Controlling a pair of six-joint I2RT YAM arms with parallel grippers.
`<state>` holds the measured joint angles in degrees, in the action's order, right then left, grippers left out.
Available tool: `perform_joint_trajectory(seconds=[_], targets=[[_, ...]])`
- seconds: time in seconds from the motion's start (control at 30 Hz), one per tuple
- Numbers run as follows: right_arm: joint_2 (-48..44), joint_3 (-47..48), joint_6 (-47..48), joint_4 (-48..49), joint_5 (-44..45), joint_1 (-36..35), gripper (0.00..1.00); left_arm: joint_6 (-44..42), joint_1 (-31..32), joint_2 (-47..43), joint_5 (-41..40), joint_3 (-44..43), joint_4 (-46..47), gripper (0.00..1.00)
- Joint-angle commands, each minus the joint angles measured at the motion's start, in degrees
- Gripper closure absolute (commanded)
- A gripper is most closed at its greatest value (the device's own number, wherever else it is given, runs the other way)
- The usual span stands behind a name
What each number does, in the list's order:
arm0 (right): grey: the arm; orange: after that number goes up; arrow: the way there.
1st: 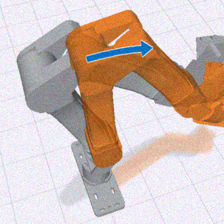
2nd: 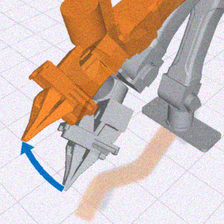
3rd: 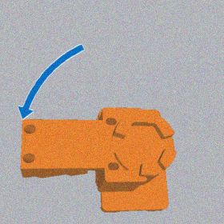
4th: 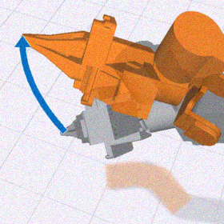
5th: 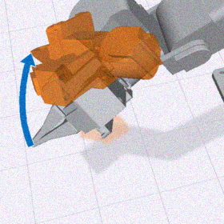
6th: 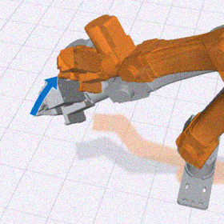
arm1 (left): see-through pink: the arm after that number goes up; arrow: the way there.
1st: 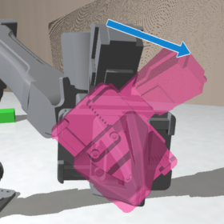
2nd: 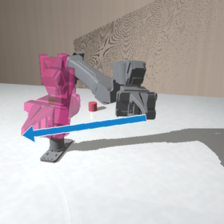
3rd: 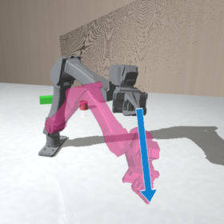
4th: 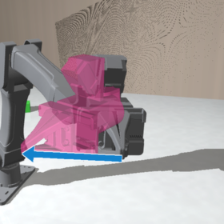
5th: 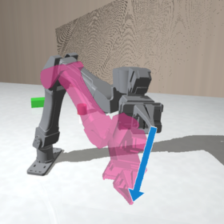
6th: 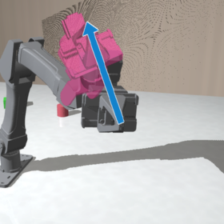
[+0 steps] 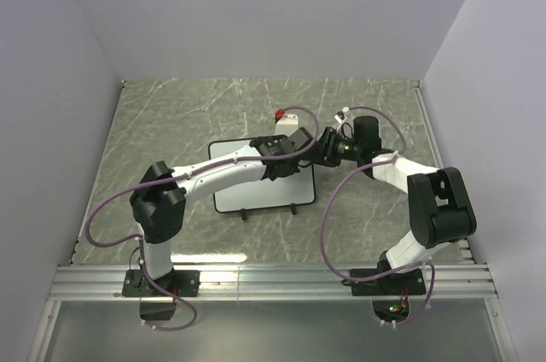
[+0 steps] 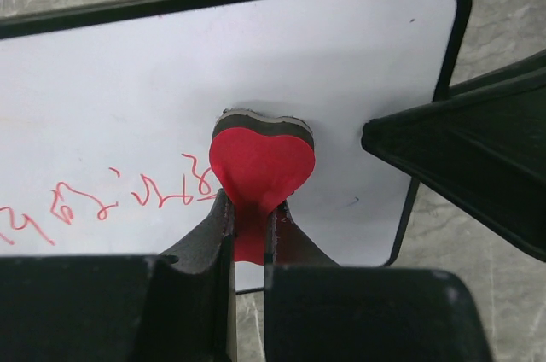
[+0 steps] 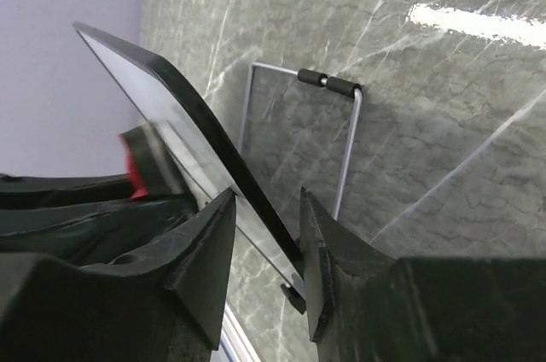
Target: Erase the whiteboard
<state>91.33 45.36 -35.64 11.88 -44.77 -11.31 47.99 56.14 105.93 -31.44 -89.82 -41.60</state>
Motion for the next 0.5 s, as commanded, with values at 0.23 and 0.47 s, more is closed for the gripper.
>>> perform_joint_trajectory(seconds=[0.23, 0.47], targets=[[-1.24, 3.5, 10.06, -15.47, 4.96, -0.47, 1.0, 5.62, 0.81, 2.53, -10.82, 7.46, 8.21, 1.0], [-0.45, 3.15, 11.82, -17.68, 6.01, -0.64, 1.0, 6.51, -4.36, -7.9, -12.24, 22.46, 12.68, 1.0]])
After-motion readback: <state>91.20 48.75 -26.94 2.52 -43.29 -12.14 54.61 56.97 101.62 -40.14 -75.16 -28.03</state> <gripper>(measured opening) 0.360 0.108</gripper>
